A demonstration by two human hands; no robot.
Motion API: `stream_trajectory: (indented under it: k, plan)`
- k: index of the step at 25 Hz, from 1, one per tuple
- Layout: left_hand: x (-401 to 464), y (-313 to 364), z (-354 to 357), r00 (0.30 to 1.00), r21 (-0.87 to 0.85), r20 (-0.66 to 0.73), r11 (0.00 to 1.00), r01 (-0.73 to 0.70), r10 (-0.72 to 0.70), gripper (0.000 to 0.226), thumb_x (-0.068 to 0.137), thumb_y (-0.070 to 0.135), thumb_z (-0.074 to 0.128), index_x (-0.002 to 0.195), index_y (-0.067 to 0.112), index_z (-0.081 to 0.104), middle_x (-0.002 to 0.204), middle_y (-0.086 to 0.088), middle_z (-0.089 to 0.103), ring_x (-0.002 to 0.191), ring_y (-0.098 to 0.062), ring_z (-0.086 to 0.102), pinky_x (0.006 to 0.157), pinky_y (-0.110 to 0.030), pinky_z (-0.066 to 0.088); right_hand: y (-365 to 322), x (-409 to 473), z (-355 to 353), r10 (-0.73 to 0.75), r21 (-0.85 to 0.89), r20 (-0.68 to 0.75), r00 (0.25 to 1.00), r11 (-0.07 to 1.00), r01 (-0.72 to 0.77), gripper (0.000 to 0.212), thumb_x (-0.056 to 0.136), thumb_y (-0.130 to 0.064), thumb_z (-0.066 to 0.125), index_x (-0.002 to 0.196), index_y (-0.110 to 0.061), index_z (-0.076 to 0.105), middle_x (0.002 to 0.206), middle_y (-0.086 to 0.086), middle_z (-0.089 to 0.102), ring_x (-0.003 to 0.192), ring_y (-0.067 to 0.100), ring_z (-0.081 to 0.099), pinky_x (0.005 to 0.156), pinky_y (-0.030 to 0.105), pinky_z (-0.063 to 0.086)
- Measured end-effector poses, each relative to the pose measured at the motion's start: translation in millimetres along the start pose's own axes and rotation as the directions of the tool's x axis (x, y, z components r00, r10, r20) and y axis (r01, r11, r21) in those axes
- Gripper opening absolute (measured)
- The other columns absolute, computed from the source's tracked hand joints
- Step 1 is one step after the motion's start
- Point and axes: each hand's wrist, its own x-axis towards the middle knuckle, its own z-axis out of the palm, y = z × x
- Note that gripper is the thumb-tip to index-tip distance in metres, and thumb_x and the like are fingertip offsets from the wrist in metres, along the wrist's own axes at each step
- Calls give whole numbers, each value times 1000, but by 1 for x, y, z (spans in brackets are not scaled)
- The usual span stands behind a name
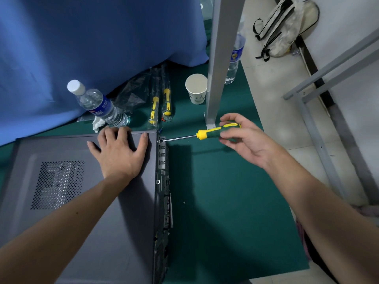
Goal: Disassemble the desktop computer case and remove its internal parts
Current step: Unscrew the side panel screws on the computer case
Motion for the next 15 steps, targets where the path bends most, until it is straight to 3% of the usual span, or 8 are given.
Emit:
stream_trajectory:
  k: [1,4,6,8,9,10,12,15]
  plan:
    - [0,0,0,1000,1,1,1000,1,-1,63,89,69,31,114,17,55,123,-13,48,133,-33,31,113,-65,9,-2,0,1,57,-107,-36,998,992,-61,4,95,-21,61,98,-19,62,90,4,66,74,20,65,66,26,54]
    - [-1,1,-1,1000,5,8,1000,4,-4,63,88,70,30,114,17,55,122,-13,48,133,-33,30,113,-65,9,-2,-3,4,76,-644,-163,984,747,-164,36,97,-53,47,88,-21,61,70,6,63,46,12,52,45,22,40]
    - [0,1,-2,1000,-3,8,1000,5,-5,64,88,70,30,114,18,55,122,-13,48,134,-33,30,113,-64,8,1,-3,2,-24,-440,-116,993,898,-30,12,97,-22,57,85,-22,60,78,2,57,58,11,52,53,23,38]
    - [0,1,-2,1000,-1,9,1000,4,-4,64,88,70,29,114,18,55,123,-13,48,134,-32,29,113,-64,8,1,-6,0,-36,-88,-17,999,996,35,29,86,6,61,93,-22,62,92,2,56,76,15,56,67,26,43]
    - [0,1,-2,1000,2,11,1000,4,-4,64,88,70,29,114,18,55,123,-13,48,134,-32,29,113,-64,8,1,-7,0,-22,-47,9,1000,999,22,26,86,3,64,94,-21,62,95,4,58,79,17,58,70,27,47]
    - [0,1,-2,1000,4,13,1000,4,-4,64,88,70,29,114,17,55,123,-13,48,134,-32,29,113,-64,8,-1,-7,1,37,-111,-11,999,993,-38,8,91,-13,65,95,-20,62,94,5,60,76,18,62,68,27,51]
    - [0,1,-2,1000,4,15,1000,3,-3,64,88,70,30,114,17,55,123,-13,48,134,-33,29,113,-64,8,-2,-9,6,136,-457,-135,982,870,-183,31,96,-47,54,93,-18,60,77,7,62,53,13,59,50,22,47]
    - [-1,0,-2,1000,1,13,1000,0,0,62,89,70,30,113,18,54,121,-12,48,133,-33,30,113,-65,8,3,-6,7,-37,-436,-161,986,899,-38,12,97,-28,58,89,-19,59,74,0,53,53,8,50,51,23,35]
